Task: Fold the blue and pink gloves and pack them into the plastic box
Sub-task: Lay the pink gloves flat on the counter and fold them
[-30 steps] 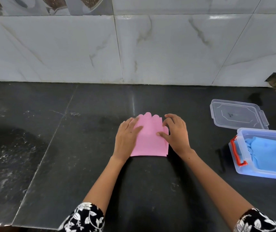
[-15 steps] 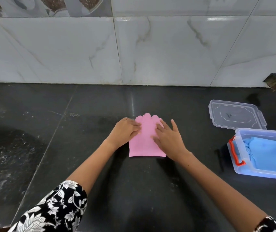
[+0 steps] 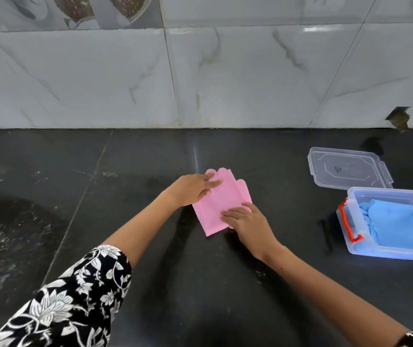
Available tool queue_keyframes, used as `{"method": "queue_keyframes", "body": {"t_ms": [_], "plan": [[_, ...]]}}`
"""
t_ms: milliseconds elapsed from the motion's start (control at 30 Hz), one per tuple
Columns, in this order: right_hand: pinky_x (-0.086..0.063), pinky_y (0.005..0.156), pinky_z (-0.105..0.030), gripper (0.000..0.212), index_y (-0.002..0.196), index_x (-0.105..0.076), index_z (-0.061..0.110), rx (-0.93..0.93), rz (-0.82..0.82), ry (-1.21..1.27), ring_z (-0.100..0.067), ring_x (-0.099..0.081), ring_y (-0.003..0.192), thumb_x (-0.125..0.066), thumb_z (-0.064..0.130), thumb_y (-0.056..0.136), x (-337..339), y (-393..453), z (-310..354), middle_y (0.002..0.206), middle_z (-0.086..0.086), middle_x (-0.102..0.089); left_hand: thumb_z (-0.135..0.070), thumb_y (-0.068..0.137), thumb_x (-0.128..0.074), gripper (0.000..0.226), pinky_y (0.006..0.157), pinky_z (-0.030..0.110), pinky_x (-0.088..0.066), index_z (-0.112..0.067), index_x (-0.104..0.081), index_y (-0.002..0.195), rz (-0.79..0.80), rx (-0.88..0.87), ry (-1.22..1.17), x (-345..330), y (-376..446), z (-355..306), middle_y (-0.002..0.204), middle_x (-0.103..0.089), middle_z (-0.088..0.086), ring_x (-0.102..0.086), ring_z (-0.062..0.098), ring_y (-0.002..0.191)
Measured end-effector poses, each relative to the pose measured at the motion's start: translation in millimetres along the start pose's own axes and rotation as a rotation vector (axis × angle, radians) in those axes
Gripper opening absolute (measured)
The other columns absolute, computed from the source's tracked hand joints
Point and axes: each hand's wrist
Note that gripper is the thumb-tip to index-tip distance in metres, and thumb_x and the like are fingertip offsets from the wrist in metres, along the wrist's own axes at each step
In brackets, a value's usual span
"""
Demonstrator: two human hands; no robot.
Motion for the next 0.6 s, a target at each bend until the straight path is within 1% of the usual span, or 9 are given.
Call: {"method": "queue_keyframes", "body": {"t_ms": [67, 167, 267, 367, 433, 467, 533, 600], "plan": [[-0.047, 0.096, -0.039, 0.039, 0.097, -0.075, 0.025, 0.009, -0.028, -0.004, -0.011, -0.068, 0.098, -0.083, 0.007, 0.063, 4, -4, -14, 0.103, 0.01, -0.073, -0.025, 0.101, -0.032, 0.046, 0.089, 0.04, -0.05, -0.029, -0.026, 0.147, -0.022, 0.068, 0.0, -2, -2, -9, 0.151, -0.032, 0.005, -0.049, 0.026, 0.123], [-0.044, 0.098, -0.043, 0.041, 0.094, -0.075, 0.024, 0.004, -0.079, -0.03, -0.014, -0.068, 0.098, -0.079, -0.002, 0.063, 9, -10, -38, 0.102, 0.012, -0.073, -0.027, 0.1, -0.033, 0.044, 0.081, 0.038, -0.05, -0.022, -0.03, 0.144, -0.037, 0.232, -0.009, -7, -11, -30, 0.135, -0.043, 0.013, -0.048, 0.027, 0.116], [-0.043, 0.098, -0.046, 0.049, 0.09, -0.076, 0.024, -0.035, -0.12, -0.049, -0.018, -0.068, 0.098, -0.075, -0.012, 0.057, 14, -13, -54, 0.1, 0.013, -0.074, -0.03, 0.1, -0.032, 0.04, 0.071, 0.032, -0.044, -0.015, -0.036, 0.137, -0.092, 0.424, -0.004, -20, -25, -62, 0.126, -0.046, 0.013, -0.048, 0.026, 0.108], [-0.043, 0.097, -0.047, 0.049, 0.086, -0.077, 0.022, -0.062, -0.134, -0.018, -0.02, -0.068, 0.099, -0.071, -0.016, 0.056, 14, -13, -56, 0.1, 0.009, -0.074, -0.033, 0.099, -0.033, 0.039, 0.072, 0.032, -0.035, -0.014, -0.041, 0.131, -0.178, 0.566, -0.036, -35, -39, -92, 0.115, -0.049, 0.01, -0.046, 0.025, 0.1], [-0.043, 0.097, -0.041, 0.04, 0.083, -0.077, 0.019, -0.189, -0.163, 0.123, -0.023, -0.067, 0.101, -0.066, -0.014, 0.064, 12, -13, -51, 0.105, 0.004, -0.073, -0.039, 0.098, -0.034, 0.039, 0.075, 0.033, -0.034, -0.019, -0.042, 0.131, -0.256, 0.59, -0.052, -41, -47, -94, 0.114, -0.047, 0.01, -0.043, 0.025, 0.097], [-0.045, 0.096, -0.037, 0.036, 0.085, -0.077, 0.017, -0.298, -0.179, 0.232, -0.023, -0.066, 0.103, -0.062, -0.012, 0.07, 11, -13, -47, 0.11, 0.002, -0.072, -0.042, 0.097, -0.035, 0.04, 0.078, 0.034, -0.034, -0.024, -0.042, 0.132, -0.287, 0.578, -0.07, -41, -50, -89, 0.119, -0.045, 0.011, -0.042, 0.026, 0.099], [-0.048, 0.091, -0.029, 0.03, 0.091, -0.076, 0.012, -0.511, -0.222, 0.418, -0.021, -0.064, 0.105, -0.058, -0.007, 0.078, 6, -14, -38, 0.119, -0.003, -0.068, -0.046, 0.097, -0.036, 0.04, 0.087, 0.035, -0.037, -0.034, -0.044, 0.134, -0.309, 0.544, -0.126, -40, -53, -74, 0.132, -0.039, 0.013, -0.04, 0.028, 0.109], [-0.047, 0.086, -0.023, 0.019, 0.094, -0.075, 0.009, -0.641, -0.274, 0.522, -0.02, -0.065, 0.102, -0.061, 0.0, 0.083, 4, -15, -30, 0.115, -0.004, -0.068, -0.046, 0.096, -0.042, 0.039, 0.092, 0.036, -0.039, -0.039, -0.048, 0.133, -0.302, 0.522, -0.238, -39, -53, -60, 0.139, -0.036, 0.014, -0.037, 0.03, 0.12]]}}
Point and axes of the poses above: each hand's wrist, its own y-axis towards the middle knuckle, its own x-axis out of the back of the hand, z = x × y
